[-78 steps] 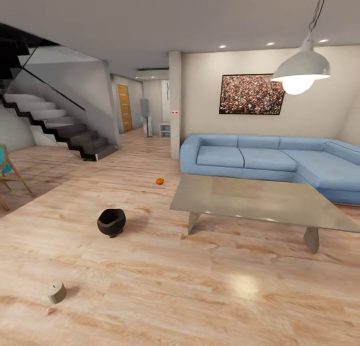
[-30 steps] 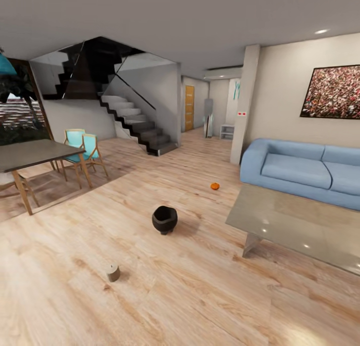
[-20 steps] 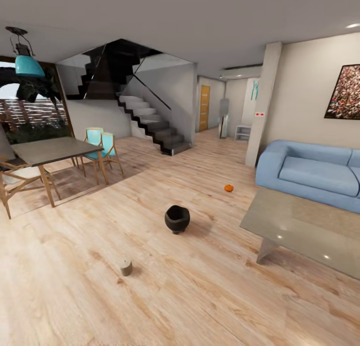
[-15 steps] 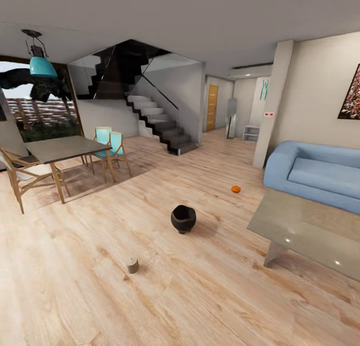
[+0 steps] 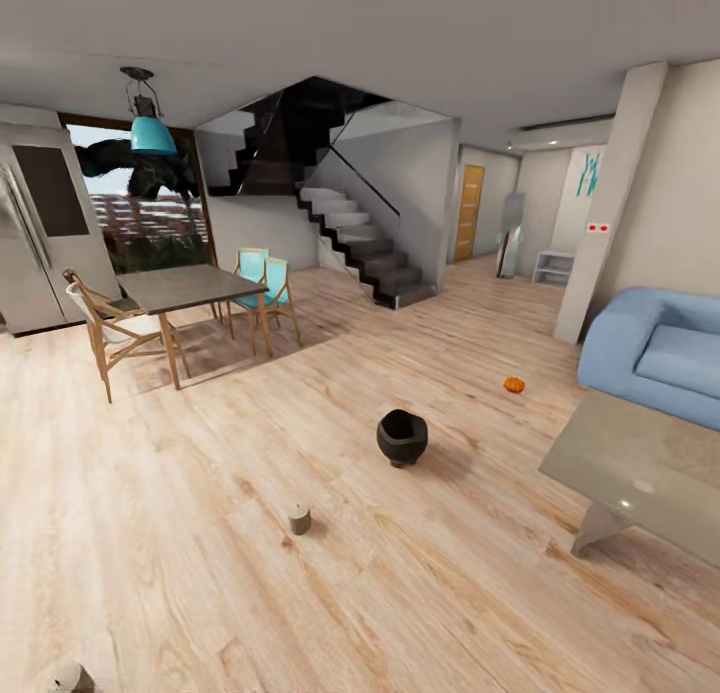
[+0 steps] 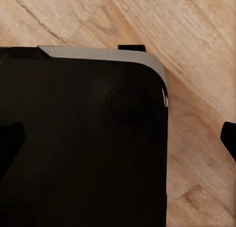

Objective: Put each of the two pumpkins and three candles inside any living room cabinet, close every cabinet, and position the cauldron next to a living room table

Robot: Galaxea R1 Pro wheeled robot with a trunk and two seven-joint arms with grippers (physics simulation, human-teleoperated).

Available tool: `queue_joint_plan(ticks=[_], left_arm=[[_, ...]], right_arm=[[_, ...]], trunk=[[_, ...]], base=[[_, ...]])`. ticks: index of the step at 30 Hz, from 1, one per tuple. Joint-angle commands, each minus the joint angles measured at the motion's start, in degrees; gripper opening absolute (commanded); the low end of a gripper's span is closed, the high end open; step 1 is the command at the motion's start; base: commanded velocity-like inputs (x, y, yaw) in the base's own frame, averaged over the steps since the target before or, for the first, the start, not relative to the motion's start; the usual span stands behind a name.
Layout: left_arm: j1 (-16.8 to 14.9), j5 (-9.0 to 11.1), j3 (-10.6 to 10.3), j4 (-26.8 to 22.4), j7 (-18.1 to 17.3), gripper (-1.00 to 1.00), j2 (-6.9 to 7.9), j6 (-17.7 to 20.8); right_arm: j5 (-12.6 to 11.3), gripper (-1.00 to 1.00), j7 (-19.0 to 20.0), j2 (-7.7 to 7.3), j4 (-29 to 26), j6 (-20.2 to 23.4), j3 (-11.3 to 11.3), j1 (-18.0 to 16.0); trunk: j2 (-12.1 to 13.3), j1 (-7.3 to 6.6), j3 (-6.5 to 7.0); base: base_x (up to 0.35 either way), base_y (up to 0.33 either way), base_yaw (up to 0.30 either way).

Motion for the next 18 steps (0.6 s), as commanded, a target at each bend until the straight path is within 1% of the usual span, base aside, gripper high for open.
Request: queue_joint_plan(ticks=[1, 18], left_arm=[[0.0, 0.0, 0.0, -0.1, 0.0, 1.0, 0.01, -0.1], [0.0, 0.0, 0.0, -0.1, 0.0, 1.0, -0.05, -0.1]], right_arm=[[0.0, 1.0, 0.0, -0.01, 0.1, -0.1, 0.0, 0.0], [-0.1, 1.0, 0.0, 0.0, 0.1, -0.3, -0.1, 0.0]], trunk=[[0.0, 0.0, -0.08], [0.0, 0.0, -0.52]], base=[[0.0, 0.0, 0.272], [0.0, 0.0, 0.278]])
